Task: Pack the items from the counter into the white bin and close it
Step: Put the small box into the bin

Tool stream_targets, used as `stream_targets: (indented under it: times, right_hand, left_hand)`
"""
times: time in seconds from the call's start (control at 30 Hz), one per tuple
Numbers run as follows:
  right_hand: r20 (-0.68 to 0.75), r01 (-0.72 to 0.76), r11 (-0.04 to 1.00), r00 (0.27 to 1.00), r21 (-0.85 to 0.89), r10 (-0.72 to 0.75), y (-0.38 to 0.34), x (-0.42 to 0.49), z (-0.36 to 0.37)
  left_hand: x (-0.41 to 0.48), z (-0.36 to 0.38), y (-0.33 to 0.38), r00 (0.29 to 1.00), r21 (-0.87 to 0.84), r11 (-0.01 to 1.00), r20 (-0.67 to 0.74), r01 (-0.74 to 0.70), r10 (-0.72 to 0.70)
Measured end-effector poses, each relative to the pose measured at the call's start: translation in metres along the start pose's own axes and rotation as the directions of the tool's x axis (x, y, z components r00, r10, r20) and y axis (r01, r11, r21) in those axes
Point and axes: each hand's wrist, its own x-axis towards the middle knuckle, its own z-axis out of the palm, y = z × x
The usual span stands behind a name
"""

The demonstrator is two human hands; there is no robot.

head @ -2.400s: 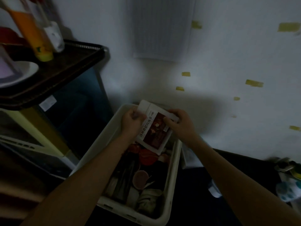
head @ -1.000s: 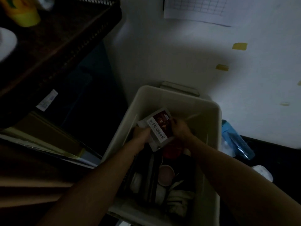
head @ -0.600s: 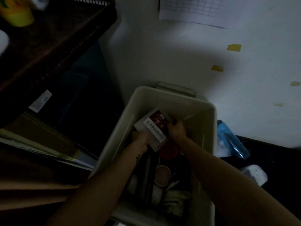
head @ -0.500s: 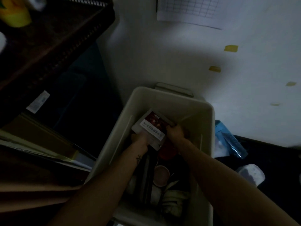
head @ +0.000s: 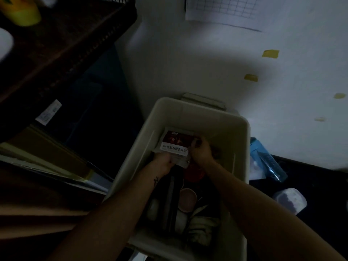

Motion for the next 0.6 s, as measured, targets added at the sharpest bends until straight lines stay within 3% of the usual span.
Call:
stream_targets:
  times: [0.13,0.27,0.4,0.6]
  right_hand:
    - [0.038,0.071,0.997,0.997,-0.006,-0.071,-0.011,0.003,0.002]
    - [0.116,0.001,0.992,0.993,-0.126,0.013,-0.006,0.002,0.000]
    - [0.265,0.030,0.979,0.964,-0.203,0.025,-0.001,-0.010,0.001]
    - [0.305,0.049,0.961,0.952,-0.270,0.037,-0.006,-0.014,-0.004]
  left_hand:
    - [-0.009,-0.004,0.005,0.996,-0.037,0.999,0.091,0.010,-0.007]
    - [-0.011,-0.003,0.011,0.989,-0.127,0.991,0.146,0.047,-0.029]
    - [-0.016,-0.007,0.014,0.985,-0.267,0.957,0.155,0.118,-0.079]
    - [-0.020,-0.018,0.020,0.992,-0.235,0.968,0.107,0.083,-0.059]
